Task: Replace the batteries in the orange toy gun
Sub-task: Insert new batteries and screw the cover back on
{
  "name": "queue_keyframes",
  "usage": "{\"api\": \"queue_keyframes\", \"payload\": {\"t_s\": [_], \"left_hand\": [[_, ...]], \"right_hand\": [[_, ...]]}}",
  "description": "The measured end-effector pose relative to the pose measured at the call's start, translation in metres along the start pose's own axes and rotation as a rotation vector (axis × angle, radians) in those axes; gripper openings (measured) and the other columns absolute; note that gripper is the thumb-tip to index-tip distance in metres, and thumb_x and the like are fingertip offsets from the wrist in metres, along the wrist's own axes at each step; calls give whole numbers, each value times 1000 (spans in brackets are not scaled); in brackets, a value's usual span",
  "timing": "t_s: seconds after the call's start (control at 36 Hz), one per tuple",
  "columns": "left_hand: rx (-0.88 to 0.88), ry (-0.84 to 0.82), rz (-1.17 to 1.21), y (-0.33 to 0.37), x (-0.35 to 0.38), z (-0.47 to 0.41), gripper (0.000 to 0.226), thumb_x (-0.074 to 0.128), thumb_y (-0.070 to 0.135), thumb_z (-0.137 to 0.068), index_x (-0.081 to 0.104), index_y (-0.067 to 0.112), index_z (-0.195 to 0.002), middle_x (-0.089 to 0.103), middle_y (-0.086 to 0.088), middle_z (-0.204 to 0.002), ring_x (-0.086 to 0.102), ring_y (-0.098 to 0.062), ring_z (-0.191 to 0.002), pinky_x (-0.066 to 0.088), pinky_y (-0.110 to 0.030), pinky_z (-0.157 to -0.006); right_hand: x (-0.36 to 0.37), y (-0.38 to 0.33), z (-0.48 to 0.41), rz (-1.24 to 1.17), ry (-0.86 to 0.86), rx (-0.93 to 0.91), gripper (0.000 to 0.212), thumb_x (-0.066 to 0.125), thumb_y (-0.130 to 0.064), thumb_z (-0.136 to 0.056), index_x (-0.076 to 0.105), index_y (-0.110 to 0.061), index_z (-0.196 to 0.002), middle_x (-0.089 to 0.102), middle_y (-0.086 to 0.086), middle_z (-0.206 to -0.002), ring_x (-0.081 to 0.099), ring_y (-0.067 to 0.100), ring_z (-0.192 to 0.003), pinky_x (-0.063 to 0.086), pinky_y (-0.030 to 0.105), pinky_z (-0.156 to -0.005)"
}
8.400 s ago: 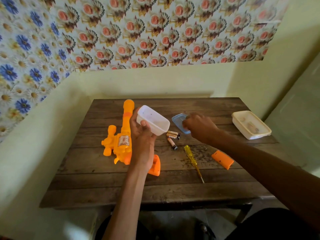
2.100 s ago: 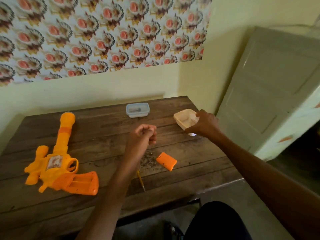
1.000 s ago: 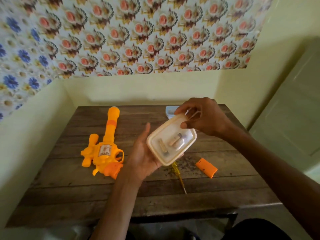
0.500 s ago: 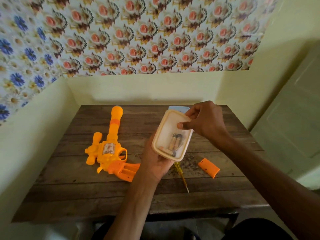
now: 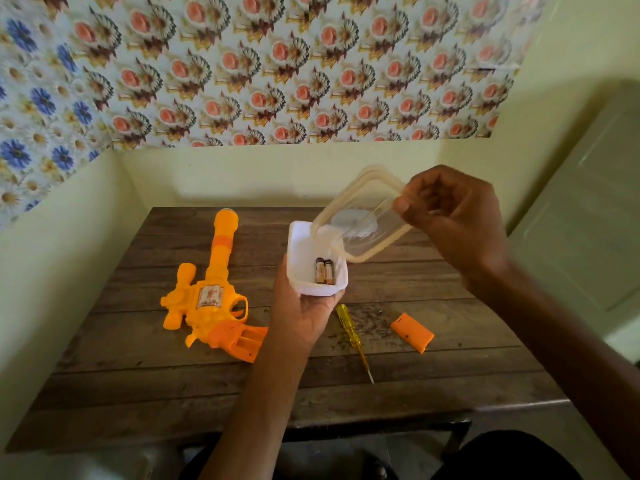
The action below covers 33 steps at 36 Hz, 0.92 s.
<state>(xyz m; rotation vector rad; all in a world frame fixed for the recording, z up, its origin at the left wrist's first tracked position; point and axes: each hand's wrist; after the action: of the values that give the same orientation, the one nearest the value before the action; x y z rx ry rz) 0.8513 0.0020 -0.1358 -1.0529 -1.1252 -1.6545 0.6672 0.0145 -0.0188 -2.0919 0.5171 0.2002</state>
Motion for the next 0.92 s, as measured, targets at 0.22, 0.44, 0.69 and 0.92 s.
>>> {"api": "queue_keyframes", "payload": {"t_s": [0.22, 0.44, 0.69, 0.92], "left_hand": [[-57, -21, -8, -1, 0, 7, 28, 57, 26, -97, 75, 7, -104, 66, -21, -120, 60, -37, -115, 50, -47, -97], [-122, -14, -49, -20, -3, 6, 39, 60, 29, -95, 59, 11, -130, 57, -21, -134, 55, -37, -123, 50, -47, -96], [-157, -88, -146, -32, -1, 1, 39, 51, 29, -100, 55, 16, -136, 57, -19, -136, 54, -36, -126, 48, -47, -101], [-225, -106, -152, -42, 13, -3, 40, 41, 31, -103, 74, 9, -111, 63, -18, -126, 58, -33, -115, 50, -49, -95]], "right_hand": [[-17, 81, -6, 431, 136, 18, 8, 68, -15, -73, 71, -19, -79, 70, -5, -71, 65, 10, -68, 53, 28, -64], [-17, 175, 9, 951, -174, 136, 15, 67, -16, -85, 69, -17, -100, 72, 12, -98, 67, 31, -86, 51, 36, -68], [-29, 196, -6, 936, -230, 223, 20, 61, -10, -88, 72, -17, -104, 71, 13, -105, 67, 30, -91, 53, 35, -74], [8, 94, 9, 216, -267, -226, 12, 61, -17, -92, 73, -15, -92, 71, -8, -89, 65, 3, -79, 51, 20, -71]]}}
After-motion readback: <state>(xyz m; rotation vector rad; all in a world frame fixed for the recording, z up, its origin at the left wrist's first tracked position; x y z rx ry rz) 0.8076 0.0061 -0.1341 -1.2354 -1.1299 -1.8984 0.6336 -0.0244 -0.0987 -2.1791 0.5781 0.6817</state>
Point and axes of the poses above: each hand's wrist, its own z-axis away from the middle knuckle, its own x-axis out of the palm, y = z × x
